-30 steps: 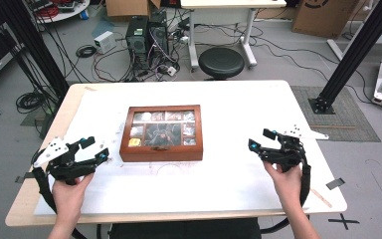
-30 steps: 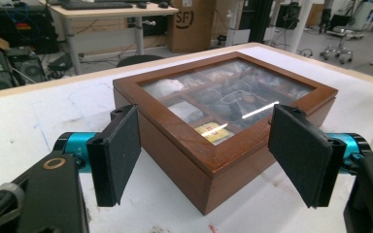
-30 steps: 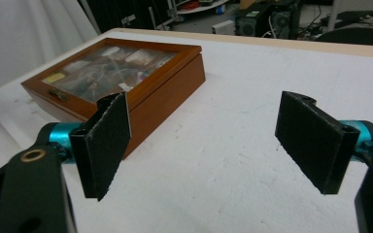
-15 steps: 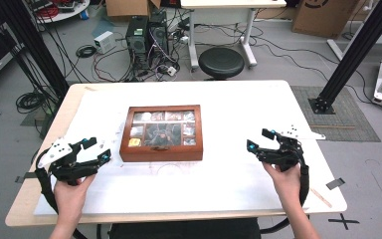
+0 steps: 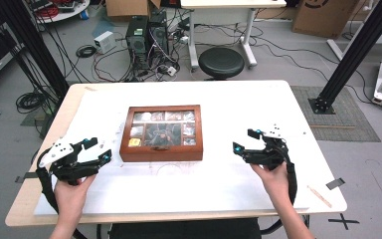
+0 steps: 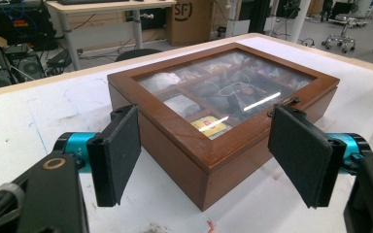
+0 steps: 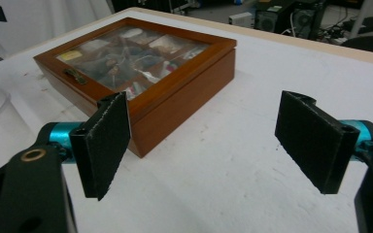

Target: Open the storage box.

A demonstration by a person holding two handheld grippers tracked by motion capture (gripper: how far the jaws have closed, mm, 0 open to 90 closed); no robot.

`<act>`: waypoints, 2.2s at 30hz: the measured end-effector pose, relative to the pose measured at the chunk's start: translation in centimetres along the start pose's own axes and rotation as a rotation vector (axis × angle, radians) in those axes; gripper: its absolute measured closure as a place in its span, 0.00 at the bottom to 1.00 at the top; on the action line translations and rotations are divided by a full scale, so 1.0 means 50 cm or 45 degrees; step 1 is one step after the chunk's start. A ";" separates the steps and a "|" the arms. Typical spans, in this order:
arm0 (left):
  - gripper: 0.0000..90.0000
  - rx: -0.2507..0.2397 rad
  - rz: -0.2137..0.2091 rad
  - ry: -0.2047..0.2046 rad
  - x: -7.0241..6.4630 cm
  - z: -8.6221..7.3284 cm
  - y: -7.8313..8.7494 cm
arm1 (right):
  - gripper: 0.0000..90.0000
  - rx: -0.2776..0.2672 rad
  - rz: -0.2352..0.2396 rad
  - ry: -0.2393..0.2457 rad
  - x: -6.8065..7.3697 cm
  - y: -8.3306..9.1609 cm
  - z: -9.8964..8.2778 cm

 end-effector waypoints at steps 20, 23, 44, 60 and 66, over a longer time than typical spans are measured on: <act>0.31 0.022 -0.012 -0.006 -0.004 -0.002 -0.005 | 0.27 0.170 0.112 0.089 0.067 -0.124 0.002; 0.31 0.020 -0.014 -0.004 -0.004 -0.002 -0.005 | 0.27 0.192 0.123 0.090 0.074 -0.136 -0.001; 0.31 0.028 -0.021 -0.009 -0.007 -0.003 -0.006 | 0.45 0.358 0.176 0.146 0.109 -0.217 -0.032; 0.31 0.036 -0.029 -0.011 -0.010 -0.003 -0.009 | 0.56 0.361 0.160 0.182 0.112 -0.217 -0.032; 0.31 0.036 -0.028 -0.009 -0.010 -0.003 -0.009 | 0.57 0.341 0.160 0.186 0.115 -0.214 -0.029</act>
Point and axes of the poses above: each handheld gripper's, and its own axes: y roughly backward along the jaws, z roughly out of its top, x roughly to its left, the point moved 5 cm from there along -y, roughly forward along the jaws, and after that the axes turned 6 degrees about y, right-handed, at the moved point
